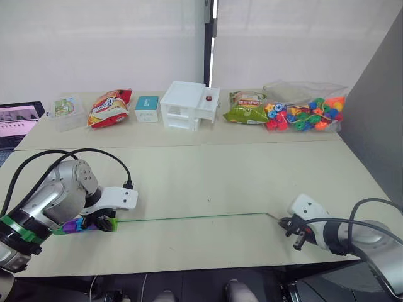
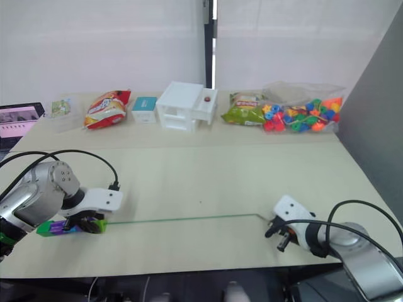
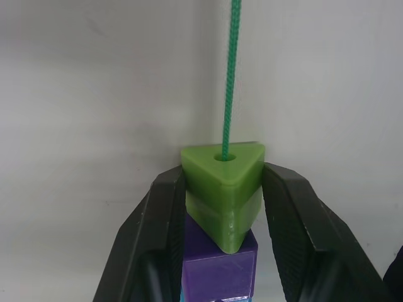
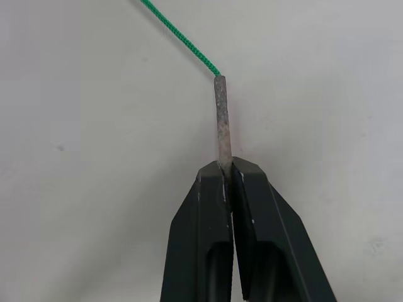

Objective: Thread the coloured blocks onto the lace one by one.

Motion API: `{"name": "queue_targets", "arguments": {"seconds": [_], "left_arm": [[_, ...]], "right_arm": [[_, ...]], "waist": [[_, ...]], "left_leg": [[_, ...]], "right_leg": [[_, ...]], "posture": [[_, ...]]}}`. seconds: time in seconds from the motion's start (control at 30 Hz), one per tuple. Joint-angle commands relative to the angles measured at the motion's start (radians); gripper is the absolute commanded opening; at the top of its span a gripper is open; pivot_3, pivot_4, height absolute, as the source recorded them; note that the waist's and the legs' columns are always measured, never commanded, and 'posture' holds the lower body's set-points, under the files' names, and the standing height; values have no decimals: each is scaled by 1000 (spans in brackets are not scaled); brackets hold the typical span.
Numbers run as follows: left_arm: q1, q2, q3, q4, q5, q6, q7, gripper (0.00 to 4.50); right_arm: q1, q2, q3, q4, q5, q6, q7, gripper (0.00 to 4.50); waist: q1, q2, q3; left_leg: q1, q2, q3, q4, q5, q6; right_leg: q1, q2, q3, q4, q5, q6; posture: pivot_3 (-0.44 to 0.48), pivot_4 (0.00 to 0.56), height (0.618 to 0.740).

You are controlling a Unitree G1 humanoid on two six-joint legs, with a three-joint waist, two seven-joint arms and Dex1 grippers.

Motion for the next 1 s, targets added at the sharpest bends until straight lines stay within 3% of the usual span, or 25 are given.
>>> {"name": "queue_targets", "arguments": {"seconds": [0.03,0.47,0.67,0.9,0.97,1.0], "left_arm": [[30,32,-4,8,-1,-6,-17,1294],[154,23,72,-50,0,-18,38,1294],[214,-11,112,-106,-5,12,98,1294],[274,-26,143,-158,-15,21,137,1294],[276,-38,159,-159,-23,3,157,2315],[278,-43,170,-161,-32,-6,162,2599]], "right_arm": [[14,-18,-54,-33,-14,11,-19,0],[45,-50,-89,-21,-8,25,-16,0],[19,-43,22,-11,-13,19,3,0],[-70,56,176,42,-52,31,-43,0],[-77,80,188,70,-73,4,-60,674],[-82,94,177,79,-77,-8,-71,962]], "waist": [[-1,0,0],[-2,1,0],[2,6,-4],[-3,2,-8],[-1,2,-10],[-1,2,-10]], "left_leg": [[0,0,0,0,0,0],[0,0,1,0,0,0],[1,0,1,0,0,0],[11,1,1,-3,-1,1],[13,1,1,-3,-1,1],[16,1,1,-3,-2,3]], "right_leg": [[0,0,0,0,0,0],[1,0,1,0,0,0],[3,0,1,-1,0,0],[20,0,1,-7,-9,4],[21,0,0,-6,-10,5],[24,0,1,-7,-10,5]], "posture": [[0,150,740],[0,150,740],[0,150,740],[0,150,740],[0,150,740],[0,150,740]]}}
